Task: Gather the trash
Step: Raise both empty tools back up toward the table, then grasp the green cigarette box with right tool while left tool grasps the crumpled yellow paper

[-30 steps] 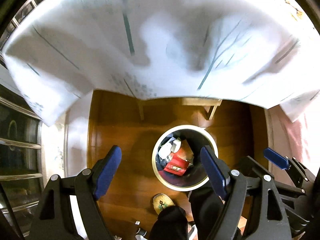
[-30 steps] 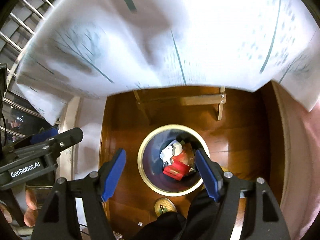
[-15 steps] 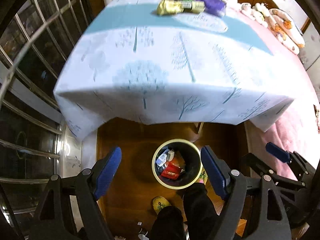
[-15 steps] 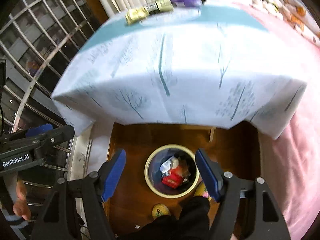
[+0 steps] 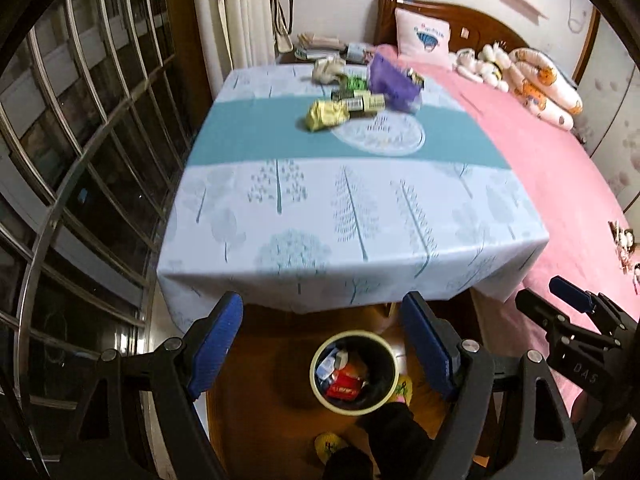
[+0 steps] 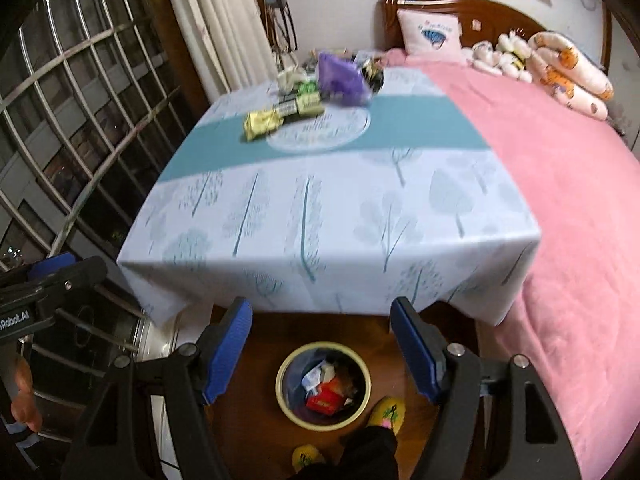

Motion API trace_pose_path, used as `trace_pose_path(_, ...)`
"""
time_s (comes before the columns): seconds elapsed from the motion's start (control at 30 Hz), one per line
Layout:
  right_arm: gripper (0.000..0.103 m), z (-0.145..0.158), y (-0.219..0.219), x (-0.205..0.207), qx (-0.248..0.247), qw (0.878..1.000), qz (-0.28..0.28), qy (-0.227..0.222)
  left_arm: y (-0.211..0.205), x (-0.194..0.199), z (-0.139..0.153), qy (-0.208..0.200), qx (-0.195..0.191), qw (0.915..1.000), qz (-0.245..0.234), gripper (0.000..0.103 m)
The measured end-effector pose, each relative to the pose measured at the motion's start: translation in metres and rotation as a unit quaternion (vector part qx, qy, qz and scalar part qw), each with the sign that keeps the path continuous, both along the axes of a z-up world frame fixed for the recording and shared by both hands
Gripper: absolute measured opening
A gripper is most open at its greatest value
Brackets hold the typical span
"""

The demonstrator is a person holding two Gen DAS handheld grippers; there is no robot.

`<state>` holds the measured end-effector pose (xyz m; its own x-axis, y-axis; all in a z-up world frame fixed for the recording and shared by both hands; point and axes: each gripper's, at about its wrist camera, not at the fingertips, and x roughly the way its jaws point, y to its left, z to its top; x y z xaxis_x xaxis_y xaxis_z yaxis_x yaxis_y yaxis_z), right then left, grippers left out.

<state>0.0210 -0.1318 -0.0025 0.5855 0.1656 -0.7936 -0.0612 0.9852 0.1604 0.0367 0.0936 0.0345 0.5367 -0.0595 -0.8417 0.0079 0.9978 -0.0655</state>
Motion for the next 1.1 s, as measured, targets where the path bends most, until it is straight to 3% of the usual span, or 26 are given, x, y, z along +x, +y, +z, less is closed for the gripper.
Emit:
trace_pose_path(0.23,0.072,0.035,0.003,0.019,-0.009,0.999,0.002,-0.031,0.005,0.017,0.025,-0.035,0.001,0.9994,-0.005,0.081)
trace_pose_path(0.5,0.072,0.053,-0.002,0.071,0.053,0.998,0.003,-0.031,0.000,0.059,0.039,-0.056,0.014,0.9983,-0.007,0.082)
trace_pose_path(0.7,0.072,0.035,-0.008,0.150,0.119,0.993,0.017,0.001,-0.013,0.125,0.025,-0.041,0.037,0.9985,0.004,0.084)
trace_pose_path(0.87,0.072,-0.002,-0.011,0.241,0.161,0.985,0.035,0.047,-0.023,0.198,0.003,-0.012,0.061,0.9977,0.028,0.084)
trace_pose_path(1.1,0.072,-0.055,-0.008,0.350,0.221,0.968,0.038,0.116,-0.032,0.308,-0.041,0.033,0.061,0.9947,0.076,0.084)
